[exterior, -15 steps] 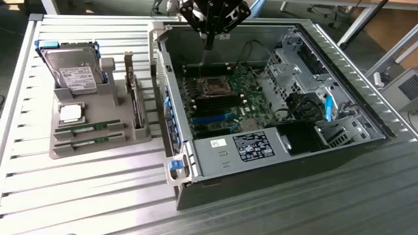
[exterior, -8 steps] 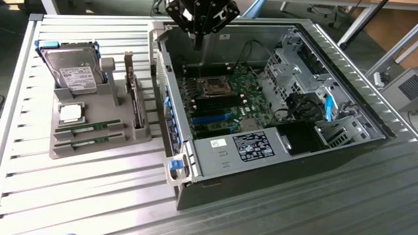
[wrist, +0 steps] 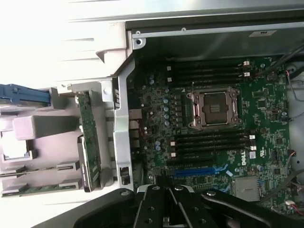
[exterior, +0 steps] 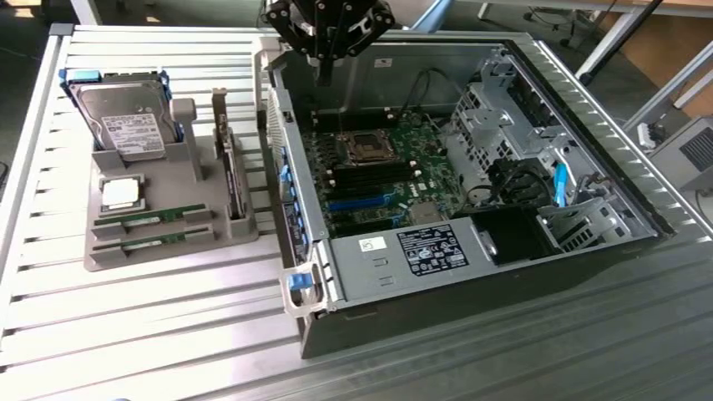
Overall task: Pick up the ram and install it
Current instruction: 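Reach for the ram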
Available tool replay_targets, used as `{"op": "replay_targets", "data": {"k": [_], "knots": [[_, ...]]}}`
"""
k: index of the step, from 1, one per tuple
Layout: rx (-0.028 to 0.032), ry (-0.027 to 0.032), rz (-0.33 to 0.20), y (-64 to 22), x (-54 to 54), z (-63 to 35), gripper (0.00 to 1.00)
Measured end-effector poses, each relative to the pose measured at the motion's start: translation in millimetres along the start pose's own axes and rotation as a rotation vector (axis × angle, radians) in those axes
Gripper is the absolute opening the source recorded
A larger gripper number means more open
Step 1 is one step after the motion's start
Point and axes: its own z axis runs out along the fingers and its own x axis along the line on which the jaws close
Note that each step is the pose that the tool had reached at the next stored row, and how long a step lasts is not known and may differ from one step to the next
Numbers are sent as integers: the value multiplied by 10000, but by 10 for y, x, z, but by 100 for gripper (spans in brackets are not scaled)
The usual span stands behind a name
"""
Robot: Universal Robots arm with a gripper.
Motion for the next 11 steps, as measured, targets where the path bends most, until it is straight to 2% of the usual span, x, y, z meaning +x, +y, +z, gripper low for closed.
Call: {"op": "replay_targets", "data": {"k": [11], "knots": [[0, 0, 0, -12, 156, -5, 9]]}}
